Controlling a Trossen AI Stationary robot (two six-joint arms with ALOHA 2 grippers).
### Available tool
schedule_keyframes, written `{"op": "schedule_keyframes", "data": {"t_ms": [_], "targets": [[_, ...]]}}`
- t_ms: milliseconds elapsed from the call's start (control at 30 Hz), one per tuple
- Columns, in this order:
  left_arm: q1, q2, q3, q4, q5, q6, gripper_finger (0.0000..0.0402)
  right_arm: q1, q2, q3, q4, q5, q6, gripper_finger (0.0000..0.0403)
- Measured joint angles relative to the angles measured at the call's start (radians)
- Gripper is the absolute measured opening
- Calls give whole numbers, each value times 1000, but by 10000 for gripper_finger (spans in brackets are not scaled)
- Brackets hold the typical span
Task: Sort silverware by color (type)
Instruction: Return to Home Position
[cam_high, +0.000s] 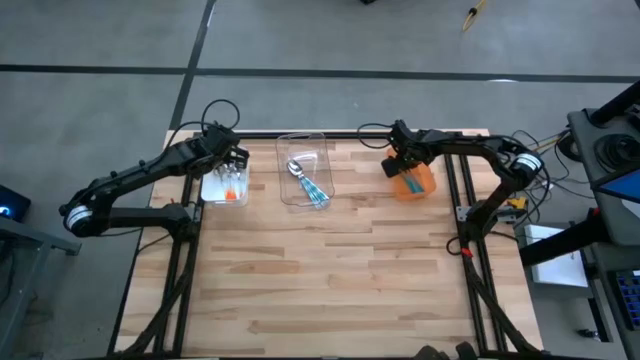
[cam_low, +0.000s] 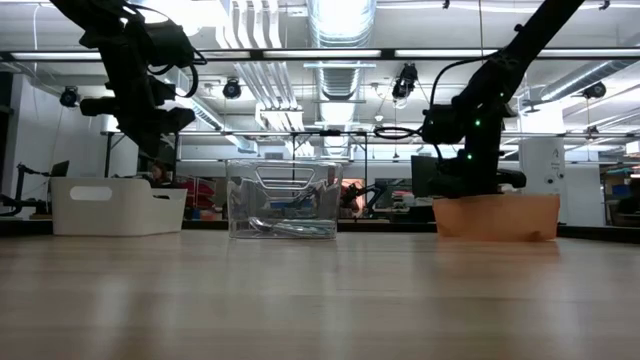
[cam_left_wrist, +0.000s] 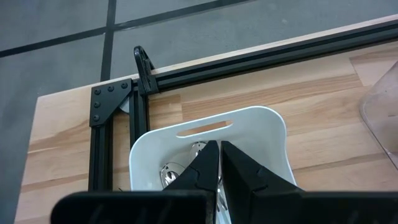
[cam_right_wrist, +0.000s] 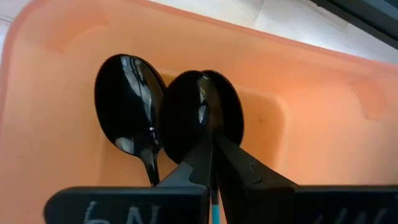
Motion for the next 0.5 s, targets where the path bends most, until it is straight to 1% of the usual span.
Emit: {"op": "schedule_keyframes", "data": {"t_ms": [100,200,367,400,500], "targets": [[0,0,0,0,0,0,0,0,-20,-2,-20,-5,0,9],[0,0,0,0,0,0,0,0,-54,-3,-50,-44,9,9],[0,0,0,0,0,0,0,0,-119,-3,-106,-57,13,9],[0,0,0,1,0,0,0,0,-134,-3,-121,-78,15,9],[0,0,0,1,0,0,0,-2,-164,-3,-149,-207,21,9]]}}
